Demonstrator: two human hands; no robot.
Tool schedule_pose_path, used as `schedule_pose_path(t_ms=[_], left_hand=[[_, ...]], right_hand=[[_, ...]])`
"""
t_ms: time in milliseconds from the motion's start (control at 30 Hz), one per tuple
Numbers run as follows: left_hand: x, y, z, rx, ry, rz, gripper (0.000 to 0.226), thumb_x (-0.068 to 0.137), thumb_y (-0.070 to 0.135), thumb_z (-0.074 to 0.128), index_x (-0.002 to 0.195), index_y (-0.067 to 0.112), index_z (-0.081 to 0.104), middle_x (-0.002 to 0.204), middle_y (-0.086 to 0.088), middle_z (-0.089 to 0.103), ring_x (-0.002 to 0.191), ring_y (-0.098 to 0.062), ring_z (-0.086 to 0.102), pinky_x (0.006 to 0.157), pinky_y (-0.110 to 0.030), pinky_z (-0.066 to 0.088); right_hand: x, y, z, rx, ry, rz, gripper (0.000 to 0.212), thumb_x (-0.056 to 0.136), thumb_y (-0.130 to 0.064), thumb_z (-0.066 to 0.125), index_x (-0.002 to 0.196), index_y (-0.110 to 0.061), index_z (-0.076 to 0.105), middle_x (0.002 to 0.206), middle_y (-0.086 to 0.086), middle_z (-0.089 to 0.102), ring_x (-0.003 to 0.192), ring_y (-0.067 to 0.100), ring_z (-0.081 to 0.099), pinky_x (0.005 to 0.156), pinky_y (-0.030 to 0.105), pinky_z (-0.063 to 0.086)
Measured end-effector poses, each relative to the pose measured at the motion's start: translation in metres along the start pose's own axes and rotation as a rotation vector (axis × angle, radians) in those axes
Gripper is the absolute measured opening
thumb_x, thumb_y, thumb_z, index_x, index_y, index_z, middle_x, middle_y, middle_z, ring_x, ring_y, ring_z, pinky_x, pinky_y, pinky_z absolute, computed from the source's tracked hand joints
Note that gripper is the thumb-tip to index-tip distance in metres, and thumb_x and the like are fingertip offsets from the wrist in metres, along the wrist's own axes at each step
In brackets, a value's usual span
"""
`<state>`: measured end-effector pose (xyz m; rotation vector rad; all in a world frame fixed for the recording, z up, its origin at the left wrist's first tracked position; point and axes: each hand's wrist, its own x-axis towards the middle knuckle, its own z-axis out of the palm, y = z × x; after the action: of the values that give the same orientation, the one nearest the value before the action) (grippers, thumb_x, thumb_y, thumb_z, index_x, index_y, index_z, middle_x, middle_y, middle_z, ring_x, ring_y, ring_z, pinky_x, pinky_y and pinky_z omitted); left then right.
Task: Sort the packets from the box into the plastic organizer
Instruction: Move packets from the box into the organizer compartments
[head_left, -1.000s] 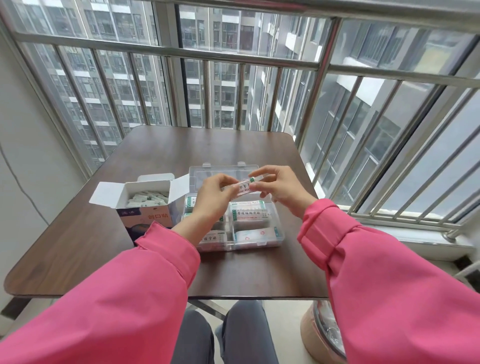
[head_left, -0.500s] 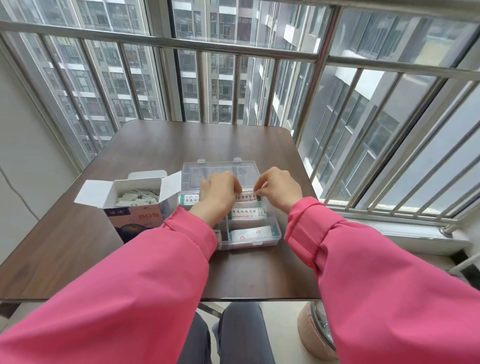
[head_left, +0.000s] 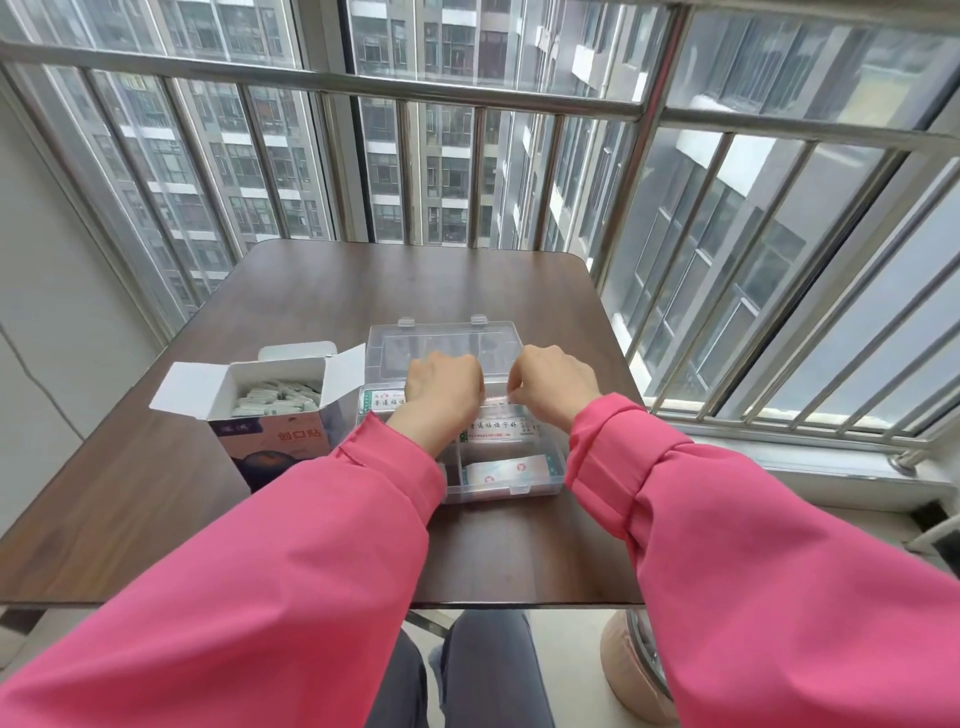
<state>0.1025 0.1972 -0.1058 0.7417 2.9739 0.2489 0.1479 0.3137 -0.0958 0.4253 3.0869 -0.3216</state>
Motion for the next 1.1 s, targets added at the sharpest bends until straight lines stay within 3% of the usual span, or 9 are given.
schedule_pose_path(t_ms=[233, 433, 500, 667, 767, 833, 900, 1033, 1100], left_hand=[[-0.006, -0.004, -0.003, 0.001, -0.061, 0.026, 0.03, 0.095, 0.013, 0.042, 0.117, 0.014, 0.062, 0.12, -0.011, 0.063, 0.117, -0.033, 0.05, 0.093, -0.036, 0.038], [-0.021, -0.009, -0.011, -0.077, 0.009, 0.072, 0.034, 0.095, 0.013, 0.04, 0.125, 0.016, 0.054, 0.126, -0.008, 0.058, 0.122, -0.03, 0.046, 0.095, -0.039, 0.038], [-0.03, -0.012, -0.017, -0.19, 0.063, 0.097, 0.033, 0.092, 0.013, 0.043, 0.123, 0.014, 0.055, 0.123, -0.01, 0.059, 0.121, -0.029, 0.048, 0.097, -0.041, 0.041], [-0.073, -0.016, -0.042, -0.482, 0.33, 0.227, 0.028, 0.089, 0.007, 0.048, 0.116, 0.008, 0.057, 0.116, -0.011, 0.058, 0.105, -0.027, 0.056, 0.091, -0.033, 0.041], [-0.102, -0.035, -0.052, -0.459, 0.529, 0.287, 0.032, 0.085, 0.004, 0.053, 0.116, 0.008, 0.056, 0.114, -0.011, 0.055, 0.102, -0.026, 0.055, 0.09, -0.034, 0.042], [-0.111, -0.061, -0.054, -0.359, 0.613, 0.222, 0.039, 0.081, 0.006, 0.057, 0.12, 0.006, 0.054, 0.117, -0.013, 0.055, 0.109, -0.03, 0.051, 0.092, -0.036, 0.039], [-0.115, -0.092, -0.057, -0.247, 0.565, 0.083, 0.053, 0.08, 0.016, 0.063, 0.13, 0.008, 0.047, 0.132, -0.012, 0.048, 0.122, -0.032, 0.042, 0.097, -0.039, 0.034], [-0.108, -0.144, -0.064, 0.053, 0.083, -0.068, 0.1, 0.077, 0.035, 0.069, 0.15, 0.008, 0.007, 0.158, -0.009, 0.004, 0.146, -0.024, 0.001, 0.117, -0.041, 0.008], [-0.106, -0.158, -0.067, 0.067, -0.018, -0.061, 0.108, 0.075, 0.042, 0.072, 0.15, 0.007, 0.003, 0.158, -0.01, 0.006, 0.146, -0.025, 0.002, 0.117, -0.044, 0.005]], right_hand=[[0.002, -0.004, -0.006, 0.089, -0.12, 0.08, 0.025, 0.085, -0.01, 0.054, 0.105, -0.012, 0.068, 0.108, 0.013, 0.067, 0.098, 0.032, 0.063, 0.083, 0.036, 0.05], [-0.01, -0.01, -0.016, 0.129, -0.104, 0.074, 0.023, 0.085, -0.009, 0.056, 0.103, -0.012, 0.069, 0.103, 0.011, 0.069, 0.097, 0.029, 0.064, 0.081, 0.034, 0.051], [-0.019, -0.013, -0.022, 0.174, -0.062, 0.059, 0.023, 0.084, -0.009, 0.054, 0.101, -0.009, 0.07, 0.1, 0.011, 0.07, 0.095, 0.029, 0.064, 0.078, 0.034, 0.051], [-0.053, -0.042, -0.037, 0.331, 0.102, -0.123, 0.026, 0.088, -0.008, 0.052, 0.107, -0.008, 0.069, 0.111, 0.01, 0.068, 0.106, 0.024, 0.061, 0.093, 0.031, 0.043], [-0.07, -0.064, -0.042, 0.344, 0.214, -0.227, 0.029, 0.087, -0.008, 0.053, 0.112, -0.01, 0.067, 0.115, 0.009, 0.065, 0.108, 0.022, 0.058, 0.094, 0.026, 0.037], [-0.079, -0.08, -0.042, 0.317, 0.254, -0.305, 0.031, 0.088, -0.008, 0.054, 0.117, -0.01, 0.063, 0.119, 0.01, 0.061, 0.113, 0.023, 0.055, 0.098, 0.026, 0.034], [-0.087, -0.098, -0.04, 0.243, 0.225, -0.398, 0.035, 0.091, -0.013, 0.054, 0.126, -0.012, 0.057, 0.13, 0.008, 0.054, 0.122, 0.022, 0.048, 0.1, 0.025, 0.03], [-0.09, -0.126, -0.027, 0.062, 0.1, -0.486, 0.046, 0.095, -0.028, 0.051, 0.139, -0.017, 0.042, 0.151, 0.004, 0.031, 0.141, 0.019, 0.025, 0.113, 0.029, 0.016], [-0.088, -0.133, -0.022, 0.002, 0.067, -0.47, 0.045, 0.097, -0.033, 0.047, 0.138, -0.017, 0.043, 0.152, 0.004, 0.031, 0.142, 0.021, 0.023, 0.114, 0.032, 0.016]])
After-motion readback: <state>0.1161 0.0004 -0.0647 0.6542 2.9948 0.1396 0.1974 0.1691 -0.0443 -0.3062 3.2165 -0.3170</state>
